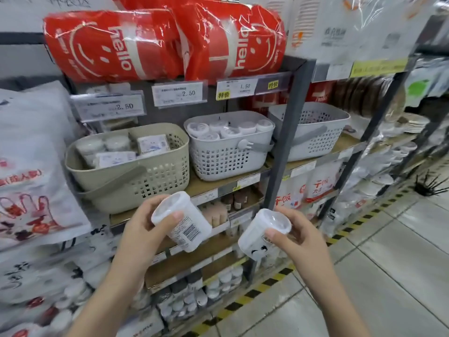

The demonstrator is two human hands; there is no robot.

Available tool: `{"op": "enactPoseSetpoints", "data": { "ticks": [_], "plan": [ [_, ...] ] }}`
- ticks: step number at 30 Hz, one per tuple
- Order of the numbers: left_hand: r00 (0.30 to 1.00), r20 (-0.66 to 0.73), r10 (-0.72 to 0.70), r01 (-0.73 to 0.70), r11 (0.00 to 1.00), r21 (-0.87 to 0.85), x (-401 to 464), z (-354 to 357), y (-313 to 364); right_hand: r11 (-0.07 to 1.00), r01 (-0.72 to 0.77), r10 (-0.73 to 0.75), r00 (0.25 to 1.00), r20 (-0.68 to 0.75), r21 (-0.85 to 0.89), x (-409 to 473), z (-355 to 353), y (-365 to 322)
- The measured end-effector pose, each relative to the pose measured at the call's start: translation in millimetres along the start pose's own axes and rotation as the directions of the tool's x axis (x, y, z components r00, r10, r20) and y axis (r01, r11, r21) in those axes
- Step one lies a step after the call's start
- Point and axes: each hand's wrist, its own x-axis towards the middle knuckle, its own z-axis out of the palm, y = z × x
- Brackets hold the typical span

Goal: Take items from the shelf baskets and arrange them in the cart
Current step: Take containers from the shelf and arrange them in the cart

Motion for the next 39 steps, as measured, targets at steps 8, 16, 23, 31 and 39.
{"op": "enactPoseSetpoints", "data": {
  "ticks": [8, 16, 23, 31, 39],
  "plan": [
    [0.999, -0.006, 0.051, -0.051, 0.999, 0.005, 81.9, 50.7, 15.7, 0.997, 0.012, -0.015, 0.999, 0.050, 0.078, 92.6, -18.0, 1.1],
    [0.987, -0.150, 0.059, -0.066, 0.997, -0.042, 146.5, 80.9, 33.6, 0.975, 0.107, -0.123, 0.990, 0.072, 0.194, 192.7, -21.6, -12.7],
    [0.965, -0.255, 0.067, -0.100, 0.988, -0.121, 195.0, 102.5, 41.0, 0.927, 0.184, -0.192, 0.981, -0.009, 0.327, 252.0, -16.0, -10.8],
    [0.922, -0.324, 0.212, -0.203, 0.977, 0.059, 246.6, 132.0, 49.3, 0.899, 0.363, -0.358, 0.931, -0.064, 0.246, 306.1, 1.8, -16.9],
    [0.899, -0.312, 0.307, -0.301, 0.951, 0.070, 291.4, 155.4, 51.3, 0.898, 0.427, -0.438, 0.892, -0.111, -0.109, 357.1, 10.0, -15.9]
  ]
}}
